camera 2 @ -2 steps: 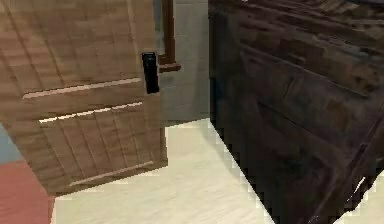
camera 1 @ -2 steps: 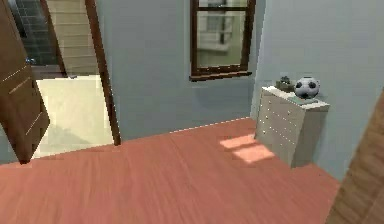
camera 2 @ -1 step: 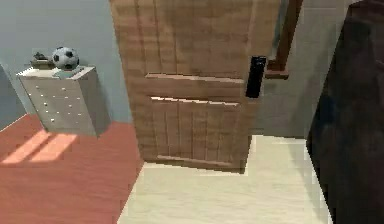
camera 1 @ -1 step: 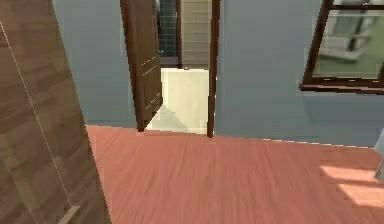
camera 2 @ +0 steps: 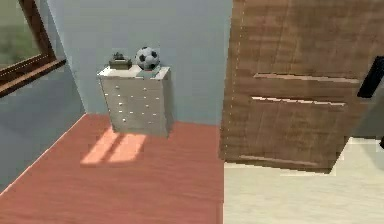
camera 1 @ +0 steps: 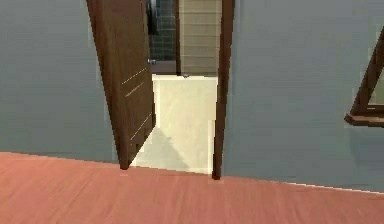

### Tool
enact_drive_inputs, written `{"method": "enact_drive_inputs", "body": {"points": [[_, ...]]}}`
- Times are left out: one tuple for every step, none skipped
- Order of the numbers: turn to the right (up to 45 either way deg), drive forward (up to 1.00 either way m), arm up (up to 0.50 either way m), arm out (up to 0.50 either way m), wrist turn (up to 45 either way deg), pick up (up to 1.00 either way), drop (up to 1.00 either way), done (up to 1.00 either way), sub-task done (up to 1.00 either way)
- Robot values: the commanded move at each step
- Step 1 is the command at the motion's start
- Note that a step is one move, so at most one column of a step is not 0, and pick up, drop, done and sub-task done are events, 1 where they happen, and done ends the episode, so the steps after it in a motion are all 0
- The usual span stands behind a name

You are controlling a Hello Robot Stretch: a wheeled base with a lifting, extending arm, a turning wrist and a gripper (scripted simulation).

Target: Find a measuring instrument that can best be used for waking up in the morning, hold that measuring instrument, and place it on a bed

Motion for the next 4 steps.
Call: {"method": "enact_drive_inputs", "body": {"points": [[-36.0,0.00,0.00,0.00,0.0,0.00,0.00,0.00,0.00],[0.0,1.00,0.00,0.00,0.0,0.00,0.00,0.00,0.00],[-3.0,0.00,0.00,0.00,0.0,0.00,0.00,0.00,0.00],[45.0,0.00,0.00,0.00,0.0,0.00,0.00,0.00,0.00]]}}
